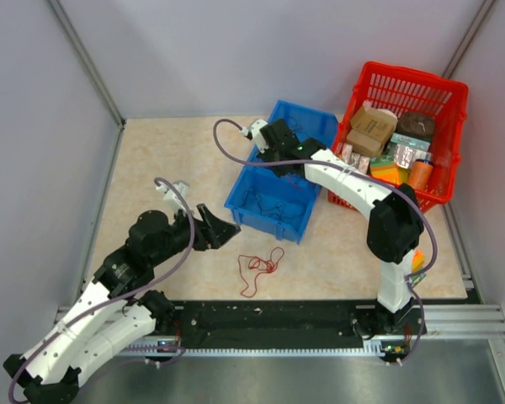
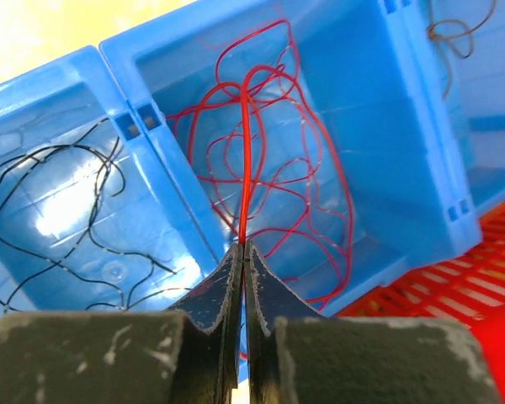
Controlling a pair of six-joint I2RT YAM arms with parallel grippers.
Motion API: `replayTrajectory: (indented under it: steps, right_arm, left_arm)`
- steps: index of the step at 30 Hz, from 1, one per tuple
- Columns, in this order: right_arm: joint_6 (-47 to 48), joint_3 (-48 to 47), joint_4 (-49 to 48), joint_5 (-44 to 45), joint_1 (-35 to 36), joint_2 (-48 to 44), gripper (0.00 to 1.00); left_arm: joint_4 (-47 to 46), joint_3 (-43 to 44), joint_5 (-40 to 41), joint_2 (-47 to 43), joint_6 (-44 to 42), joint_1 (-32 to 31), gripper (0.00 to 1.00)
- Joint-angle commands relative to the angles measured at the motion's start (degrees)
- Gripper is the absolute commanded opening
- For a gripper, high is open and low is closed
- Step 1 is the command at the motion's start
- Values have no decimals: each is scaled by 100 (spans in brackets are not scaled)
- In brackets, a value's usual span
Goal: Untangle the cables
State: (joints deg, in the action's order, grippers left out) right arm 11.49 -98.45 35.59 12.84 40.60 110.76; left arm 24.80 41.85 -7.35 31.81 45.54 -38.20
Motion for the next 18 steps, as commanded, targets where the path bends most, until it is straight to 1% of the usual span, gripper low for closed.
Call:
replayTrajectory:
  steps: [1, 4, 7, 12, 14, 15, 16, 17, 18]
  right_arm:
    - [941, -499, -237, 131, -105, -134, 0]
    - [1408, -560, -351, -360, -263, -38, 0]
    - [1777, -622, -378, -379, -333, 226, 0]
    - [2340, -570, -492, -203, -403, 577, 0]
    - [2306, -622, -501, -264, -430, 710, 0]
    - [2149, -614, -501, -325, -430, 719, 2]
    - [1930, -614, -501, -370, -430, 702, 12]
    - [1649, -596, -492, -405, -430, 658, 25]
    - [1411, -561, -492, -414, -421, 570, 34]
  left_arm:
    - [-106, -255, -468, 430, 25, 5, 80]
    - [-352, -580, -819, 641, 148, 5, 80]
    - [-651, -853, -1171, 730, 332, 14, 79]
    - [-713, -1011, -1224, 721, 385, 5, 78]
    - [-774, -1082, -1277, 721, 394, 5, 78]
    - [-818, -1134, -1303, 747, 394, 5, 78]
    - [-853, -1187, -1338, 782, 394, -4, 78]
    - [-915, -1222, -1365, 817, 377, 5, 78]
    - [-959, -1266, -1382, 879, 351, -4, 78]
